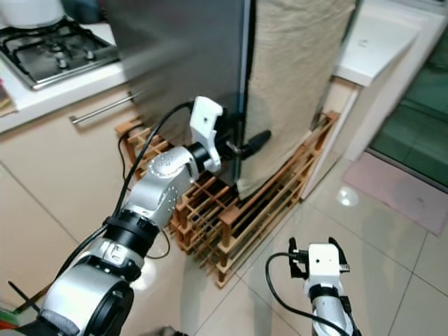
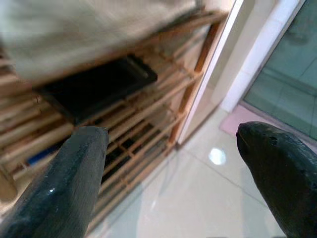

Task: Restocking fridge

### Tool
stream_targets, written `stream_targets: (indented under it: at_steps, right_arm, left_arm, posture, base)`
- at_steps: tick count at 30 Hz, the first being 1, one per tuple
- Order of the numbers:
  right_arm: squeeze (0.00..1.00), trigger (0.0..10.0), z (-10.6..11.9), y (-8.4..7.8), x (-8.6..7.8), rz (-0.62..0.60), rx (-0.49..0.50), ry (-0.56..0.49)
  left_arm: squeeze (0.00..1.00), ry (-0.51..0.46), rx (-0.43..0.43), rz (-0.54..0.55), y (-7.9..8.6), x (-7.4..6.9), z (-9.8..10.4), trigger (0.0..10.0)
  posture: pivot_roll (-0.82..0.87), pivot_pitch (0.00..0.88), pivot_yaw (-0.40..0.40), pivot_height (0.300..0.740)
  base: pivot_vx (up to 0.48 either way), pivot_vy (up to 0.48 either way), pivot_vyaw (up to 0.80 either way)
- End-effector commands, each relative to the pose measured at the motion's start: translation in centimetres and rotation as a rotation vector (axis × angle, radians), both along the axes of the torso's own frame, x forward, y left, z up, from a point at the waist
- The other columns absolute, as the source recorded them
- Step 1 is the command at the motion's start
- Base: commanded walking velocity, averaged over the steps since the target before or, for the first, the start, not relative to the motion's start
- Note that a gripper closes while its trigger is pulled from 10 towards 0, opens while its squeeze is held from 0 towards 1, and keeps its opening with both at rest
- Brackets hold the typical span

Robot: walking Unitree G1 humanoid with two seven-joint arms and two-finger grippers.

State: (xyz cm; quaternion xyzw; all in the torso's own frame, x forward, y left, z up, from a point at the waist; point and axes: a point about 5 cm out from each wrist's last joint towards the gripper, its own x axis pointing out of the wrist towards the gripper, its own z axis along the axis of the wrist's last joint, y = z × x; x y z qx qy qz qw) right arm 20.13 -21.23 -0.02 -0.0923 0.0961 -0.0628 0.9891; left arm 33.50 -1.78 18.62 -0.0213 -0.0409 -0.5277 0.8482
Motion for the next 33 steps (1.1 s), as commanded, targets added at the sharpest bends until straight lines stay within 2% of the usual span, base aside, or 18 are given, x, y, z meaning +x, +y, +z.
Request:
stream_targets:
  at_steps: [1, 10, 13, 14, 15, 17, 20, 21, 24, 25, 26, 27, 28, 30, 31, 33]
  right_arm:
    - [0.1, 10.0, -0.3, -0.3, -0.5, -0.014, 0.006, 0.009]
    - [0.09, 10.0, -0.3, -0.2, -0.2, 0.001, 0.014, -0.001]
    - [0.09, 10.0, -0.1, 0.1, 0.2, 0.013, 0.025, -0.02]
    - [0.09, 10.0, -0.1, 0.1, 0.2, 0.013, 0.025, -0.02]
    - [0.09, 10.0, 0.2, 0.4, 0.9, 0.041, 0.032, -0.027]
    - [0.09, 10.0, 0.3, 0.6, 1.3, 0.055, 0.034, -0.028]
    - [0.09, 10.0, 0.8, 2.0, 2.6, 0.133, 0.055, -0.042]
    - [0.09, 10.0, 0.8, 2.0, 2.6, 0.133, 0.055, -0.042]
    - [0.08, 10.0, 2.0, 3.0, 4.1, 0.194, 0.038, -0.095]
    - [0.07, 10.0, 2.5, 2.9, 4.8, 0.183, 0.026, -0.114]
    - [0.07, 10.0, 2.5, 2.9, 4.8, 0.183, 0.026, -0.114]
    - [0.07, 10.0, 3.0, 2.6, 5.5, 0.17, 0.016, -0.131]
    - [0.07, 10.0, 3.0, 2.6, 5.5, 0.17, 0.016, -0.131]
    - [0.08, 10.0, 4.3, 1.8, 7.1, 0.143, -0.007, -0.168]
    - [0.08, 10.0, 4.3, 1.8, 7.1, 0.143, -0.007, -0.168]
    - [0.08, 10.0, 5.3, 1.2, 8.2, 0.13, -0.022, -0.191]
  left_arm:
    - [0.0, 0.001, -0.102, -0.172, -4.5, -2.7, 1.6, 10.0]
    - [0.0, 0.027, -0.126, -0.226, -4.6, -3.3, 1.9, 10.0]
    - [0.0, 0.059, -0.223, -0.212, -4.2, -3.3, 3.3, 10.0]
    - [0.0, 0.059, -0.223, -0.212, -4.2, -3.3, 3.3, 10.0]
    - [0.0, 0.093, -0.3, -0.198, -3.7, -3.0, 4.5, 10.0]
    - [0.0, 0.098, -0.32, -0.19, -3.4, -2.9, 4.9, 10.0]
    - [0.0, 0.086, -0.334, -0.099, -2.0, -2.0, 5.3, 10.0]
    - [0.0, 0.086, -0.334, -0.099, -2.0, -2.0, 5.3, 10.0]
    - [0.0, 0.044, -0.282, 0.131, 1.0, 0.1, 4.1, 10.0]
    - [0.0, 0.024, -0.252, 0.208, 2.0, 0.7, 3.5, 10.0]
    - [0.0, 0.024, -0.252, 0.208, 2.0, 0.7, 3.5, 10.0]
    - [0.0, 0.025, -0.242, 0.275, 3.1, 1.1, 2.9, 10.0]
    - [0.0, 0.025, -0.242, 0.275, 3.1, 1.1, 2.9, 10.0]
    - [0.0, -0.014, -0.175, 0.404, 5.4, 1.7, 1.6, 10.0]
    - [0.0, -0.014, -0.175, 0.404, 5.4, 1.7, 1.6, 10.0]
    - [0.0, -0.036, -0.117, 0.487, 6.8, 1.8, 0.6, 10.0]
  posture:
    - [-0.13, 0.0, 0.059, 0.74]
    - [-0.12, 0.0, 0.058, 0.74]
    - [-0.12, 0.0, 0.058, 0.74]
    - [-0.12, 0.0, 0.058, 0.74]
    - [-0.12, 0.0, 0.055, 0.74]
    - [-0.12, 0.0, 0.055, 0.74]
    - [-0.11, 0.0, 0.048, 0.74]
    - [-0.11, 0.0, 0.048, 0.74]
    - [-0.1, 0.0, 0.044, 0.74]
    - [-0.1, 0.0, 0.044, 0.74]
    - [-0.1, 0.0, 0.044, 0.74]
    - [-0.1, 0.0, 0.044, 0.74]
    - [-0.1, 0.0, 0.044, 0.74]
    - [-0.08, 0.0, 0.041, 0.74]
    - [-0.08, 0.0, 0.041, 0.74]
    - [-0.08, 0.0, 0.044, 0.74]
  base:
    - [0.0, 0.0, 0.0]
    - [0.0, 0.0, 0.0]
    - [0.0, 0.0, 0.0]
    - [0.0, 0.0, 0.0]
    - [0.0, 0.0, 0.0]
    - [0.0, 0.0, 0.0]
    - [0.0, 0.0, 0.0]
    - [0.0, 0.0, 0.0]
    - [0.0, 0.0, 0.0]
    - [0.0, 0.0, 0.0]
    - [0.0, 0.0, 0.0]
    - [0.0, 0.0, 0.0]
    - [0.0, 0.0, 0.0]
    - [0.0, 0.0, 0.0]
    - [0.0, 0.0, 0.0]
    - [0.0, 0.0, 0.0]
